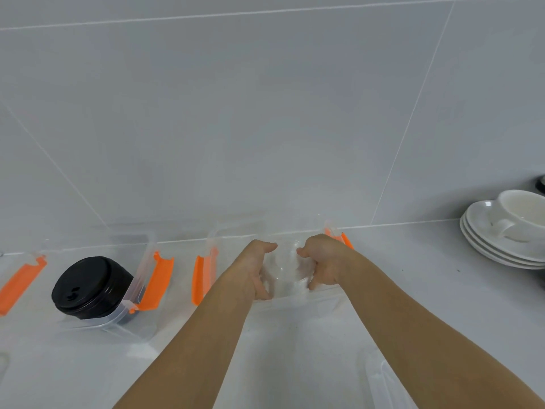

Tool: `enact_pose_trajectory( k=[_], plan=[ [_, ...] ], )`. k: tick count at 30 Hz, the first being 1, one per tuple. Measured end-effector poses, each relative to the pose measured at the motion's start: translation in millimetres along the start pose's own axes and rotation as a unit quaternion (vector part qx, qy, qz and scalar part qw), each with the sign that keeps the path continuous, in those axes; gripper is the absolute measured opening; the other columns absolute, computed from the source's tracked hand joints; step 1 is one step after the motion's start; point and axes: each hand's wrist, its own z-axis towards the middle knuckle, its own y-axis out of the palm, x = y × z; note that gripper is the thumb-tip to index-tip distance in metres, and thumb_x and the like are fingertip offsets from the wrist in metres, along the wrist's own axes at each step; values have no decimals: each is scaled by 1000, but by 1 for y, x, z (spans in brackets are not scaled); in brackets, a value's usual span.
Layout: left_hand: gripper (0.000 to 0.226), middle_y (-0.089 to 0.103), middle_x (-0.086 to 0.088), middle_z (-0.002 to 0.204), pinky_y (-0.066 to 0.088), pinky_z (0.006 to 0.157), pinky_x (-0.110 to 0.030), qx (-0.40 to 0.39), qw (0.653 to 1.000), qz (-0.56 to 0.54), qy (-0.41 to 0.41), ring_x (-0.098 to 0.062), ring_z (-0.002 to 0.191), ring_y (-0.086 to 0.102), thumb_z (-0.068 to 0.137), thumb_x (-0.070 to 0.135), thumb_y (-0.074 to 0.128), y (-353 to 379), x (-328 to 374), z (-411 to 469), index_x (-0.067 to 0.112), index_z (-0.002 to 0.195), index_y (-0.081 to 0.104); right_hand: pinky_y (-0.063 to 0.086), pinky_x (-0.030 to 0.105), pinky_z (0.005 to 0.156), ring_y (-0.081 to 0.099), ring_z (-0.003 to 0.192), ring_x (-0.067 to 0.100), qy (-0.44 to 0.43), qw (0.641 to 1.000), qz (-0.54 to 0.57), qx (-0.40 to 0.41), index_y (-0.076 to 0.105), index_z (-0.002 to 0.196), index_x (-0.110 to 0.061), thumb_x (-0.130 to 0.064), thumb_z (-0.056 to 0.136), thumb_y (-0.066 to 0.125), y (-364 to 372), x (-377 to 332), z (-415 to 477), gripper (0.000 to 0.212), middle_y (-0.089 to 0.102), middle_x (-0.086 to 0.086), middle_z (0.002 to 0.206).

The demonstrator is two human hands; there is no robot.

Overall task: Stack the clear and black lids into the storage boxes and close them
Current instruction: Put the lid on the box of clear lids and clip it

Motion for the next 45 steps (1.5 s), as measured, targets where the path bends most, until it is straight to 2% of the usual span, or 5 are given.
enact_pose_trajectory(
  k=[6,19,25,36,45],
  plan=[
    [41,45,-15,136,32,109,-52,-18,998,67,12,-36,124,47,82,-5,54,0,0,0,-2,122,49,37,59,99,37,127,45,-9,999,-44,-5,43,128,2,4,90,47,-1,-2,-1,39,35,20,143],
    [43,53,-9,108,44,93,-50,-25,1000,5,2,-29,96,54,85,15,60,0,0,-4,5,126,49,46,40,69,57,78,22,10,1000,-9,-8,57,93,-14,-27,89,56,3,2,-4,14,58,7,93],
    [68,35,-12,143,34,106,-54,-30,999,17,3,-33,132,36,79,26,69,0,0,-4,10,138,39,47,40,72,60,86,28,68,996,56,-22,51,106,-7,-38,86,59,1,4,-4,38,60,12,92],
    [46,62,-15,87,50,83,-36,3,1000,-30,-8,-27,78,62,80,51,60,-2,-2,-1,5,84,54,44,25,34,48,49,15,79,996,29,-38,47,78,-20,-57,79,59,2,-2,-9,39,50,3,67],
    [64,67,-14,102,48,97,-36,13,999,-45,-27,-29,94,65,77,65,51,0,1,-4,6,102,58,43,38,89,54,109,22,59,997,53,-25,40,134,-14,-64,76,57,3,1,0,78,54,8,125]
  ],
)
